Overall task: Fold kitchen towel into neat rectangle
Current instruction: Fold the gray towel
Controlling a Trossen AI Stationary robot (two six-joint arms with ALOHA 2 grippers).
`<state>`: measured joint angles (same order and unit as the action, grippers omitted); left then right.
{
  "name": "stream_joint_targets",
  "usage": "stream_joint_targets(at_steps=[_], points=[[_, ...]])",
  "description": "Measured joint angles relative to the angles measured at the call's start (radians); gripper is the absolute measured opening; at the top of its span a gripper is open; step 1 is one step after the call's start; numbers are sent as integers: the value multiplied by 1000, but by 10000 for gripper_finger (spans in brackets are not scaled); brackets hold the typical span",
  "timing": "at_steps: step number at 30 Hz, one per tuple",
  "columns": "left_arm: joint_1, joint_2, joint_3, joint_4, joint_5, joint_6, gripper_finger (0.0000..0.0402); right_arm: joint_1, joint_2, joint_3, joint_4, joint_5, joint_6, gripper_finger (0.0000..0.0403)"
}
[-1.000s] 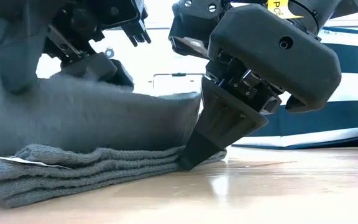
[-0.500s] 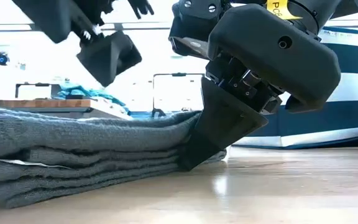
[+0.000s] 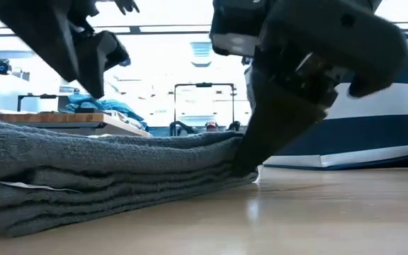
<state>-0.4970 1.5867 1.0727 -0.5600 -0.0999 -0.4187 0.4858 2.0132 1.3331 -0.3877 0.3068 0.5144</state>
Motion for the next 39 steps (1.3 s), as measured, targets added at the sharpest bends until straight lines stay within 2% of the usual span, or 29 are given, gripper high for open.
stream_joint_targets(at_steps=[9,15,20,24,27,29,34,37,39], points=[[-80,-2,-6,1,-128,-62,150,-53,-46,1,-70,42,-62,0],[-139,-2,-9,-13,-204,-119,156,-119,-46,1,-78,45,-121,0],[-169,-2,-24,-20,-287,-151,162,-133,-57,20,-116,42,-102,0],[-170,-20,-78,-25,-333,-164,159,-152,-92,28,-236,10,58,11],[-169,-67,-151,-11,-359,-189,153,-157,-143,5,-281,-12,178,47],[-169,-117,-219,22,-377,-214,150,-142,-178,-23,-250,-16,297,78],[-170,-265,-422,183,-408,-252,151,-80,-197,-117,-50,9,678,153],[-168,-326,-542,399,-408,-218,157,-54,-186,-176,163,35,863,187],[-168,-344,-611,530,-401,-180,159,-47,-179,-218,280,65,922,206]])
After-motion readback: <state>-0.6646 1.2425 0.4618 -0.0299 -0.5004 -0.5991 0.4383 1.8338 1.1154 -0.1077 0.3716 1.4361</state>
